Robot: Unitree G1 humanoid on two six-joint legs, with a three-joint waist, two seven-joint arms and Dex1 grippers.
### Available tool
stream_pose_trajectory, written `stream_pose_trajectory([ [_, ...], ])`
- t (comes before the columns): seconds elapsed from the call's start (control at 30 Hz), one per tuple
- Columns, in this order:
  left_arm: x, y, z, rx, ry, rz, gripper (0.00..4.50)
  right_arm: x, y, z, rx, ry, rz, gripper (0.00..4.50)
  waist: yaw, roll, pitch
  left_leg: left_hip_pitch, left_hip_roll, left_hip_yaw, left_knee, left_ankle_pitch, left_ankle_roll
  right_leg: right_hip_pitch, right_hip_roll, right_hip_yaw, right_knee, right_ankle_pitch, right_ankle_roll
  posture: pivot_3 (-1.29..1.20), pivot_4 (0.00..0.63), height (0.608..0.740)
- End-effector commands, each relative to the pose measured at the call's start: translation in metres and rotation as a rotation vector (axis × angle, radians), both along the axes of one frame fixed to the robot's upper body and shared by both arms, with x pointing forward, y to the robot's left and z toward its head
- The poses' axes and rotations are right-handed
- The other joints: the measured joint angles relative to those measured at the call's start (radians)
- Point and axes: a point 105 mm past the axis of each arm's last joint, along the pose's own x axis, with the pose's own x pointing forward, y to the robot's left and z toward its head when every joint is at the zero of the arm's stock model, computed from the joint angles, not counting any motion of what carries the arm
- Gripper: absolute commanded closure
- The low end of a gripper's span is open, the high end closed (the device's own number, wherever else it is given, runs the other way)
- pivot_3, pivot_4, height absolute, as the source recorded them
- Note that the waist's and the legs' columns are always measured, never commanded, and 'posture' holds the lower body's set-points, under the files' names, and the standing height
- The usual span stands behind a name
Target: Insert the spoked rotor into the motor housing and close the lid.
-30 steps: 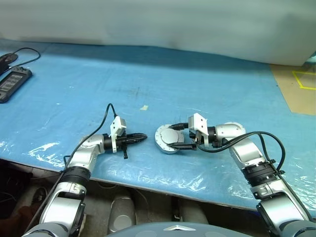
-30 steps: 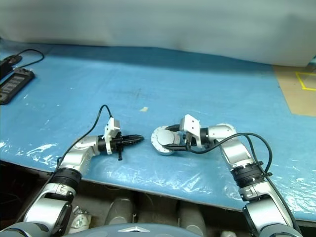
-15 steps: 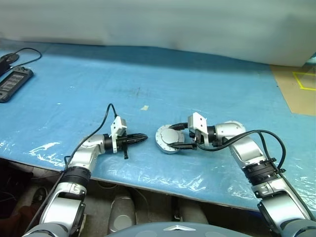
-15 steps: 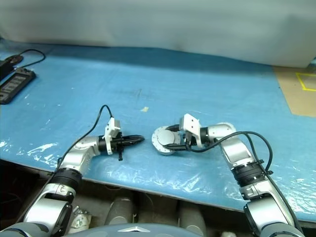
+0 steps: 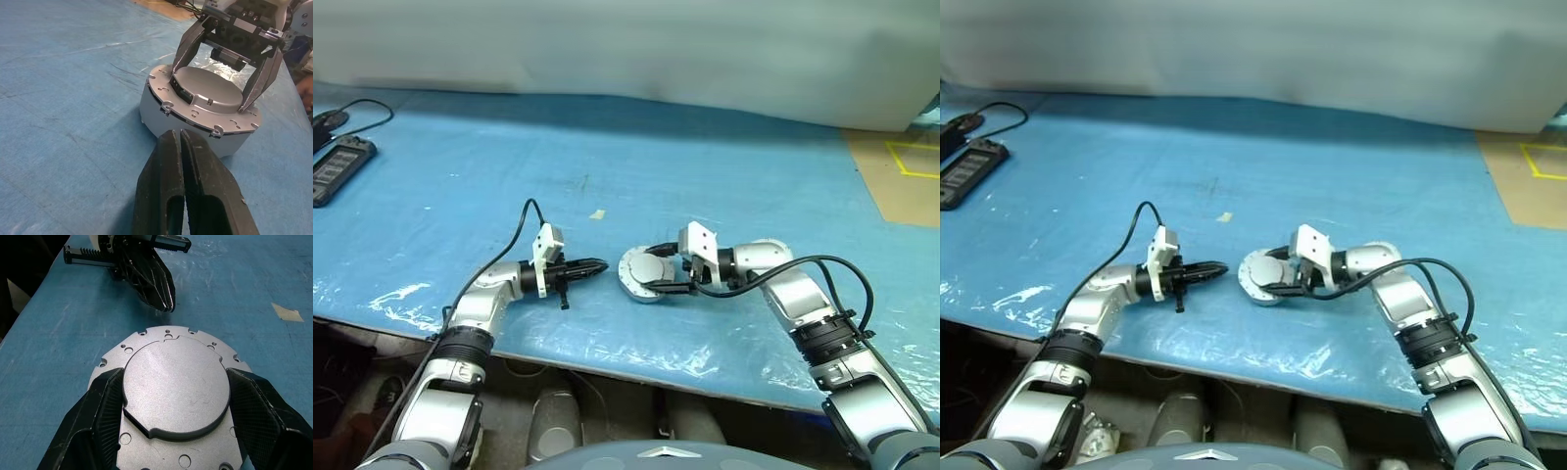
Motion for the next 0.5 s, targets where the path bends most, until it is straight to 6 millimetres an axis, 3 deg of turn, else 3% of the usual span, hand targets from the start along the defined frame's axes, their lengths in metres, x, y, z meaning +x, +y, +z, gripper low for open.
stream_pose_trajectory([
  [0.03, 0.0, -0.003, 0.012, -0.016, -0.046, -0.011, 4.39, 0.001, -0.024, -0.039, -0.114, 0.148, -0.151, 1.55, -0.001, 0.0, 0.0, 0.0, 0.0, 0.0, 0.0, 0.0, 0.0, 0.0, 0.0, 0.0, 0.0, 0.0, 0.0, 0.0, 0.15, 0.74],
  [0.5, -0.004, -0.006, 0.012, -0.013, -0.024, -0.016, 4.39, -0.001, -0.03, -0.032, -0.209, 0.071, -0.142, 1.55, -0.003, 0.0, 0.0, -0.001, -0.001, 0.0, -0.003, 0.0, 0.0, 0.0, -0.001, 0.0, -0.003, 0.0, 0.0, 0.0, 0.15, 0.74],
])
